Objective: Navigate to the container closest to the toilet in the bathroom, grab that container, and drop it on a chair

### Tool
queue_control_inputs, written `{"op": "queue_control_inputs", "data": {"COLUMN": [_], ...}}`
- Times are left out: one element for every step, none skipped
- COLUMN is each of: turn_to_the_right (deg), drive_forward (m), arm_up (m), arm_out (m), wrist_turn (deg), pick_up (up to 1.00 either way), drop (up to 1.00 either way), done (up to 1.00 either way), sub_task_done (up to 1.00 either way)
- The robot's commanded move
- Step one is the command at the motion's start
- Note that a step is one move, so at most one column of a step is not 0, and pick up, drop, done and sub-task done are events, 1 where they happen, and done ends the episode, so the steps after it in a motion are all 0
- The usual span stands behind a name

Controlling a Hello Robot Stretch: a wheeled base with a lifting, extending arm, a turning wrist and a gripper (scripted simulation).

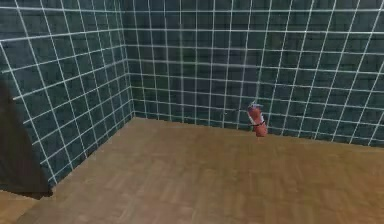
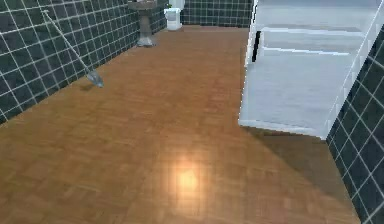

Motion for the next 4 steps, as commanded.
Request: {"op": "queue_control_inputs", "data": {"turn_to_the_right": [45.0, 42.0, 0.0, 3.0], "drive_forward": [0.00, 0.00, 1.00, 0.00], "arm_up": [0.00, 0.00, 0.00, 0.00], "arm_out": [0.00, 0.00, 0.00, 0.00], "wrist_turn": [0.0, 0.0, 0.0, 0.0], "pick_up": [0.00, 0.00, 0.00, 0.00], "drop": [0.00, 0.00, 0.00, 0.00], "done": [0.00, 0.00, 0.00, 0.00], "sub_task_done": [0.00, 0.00, 0.00, 0.00]}}
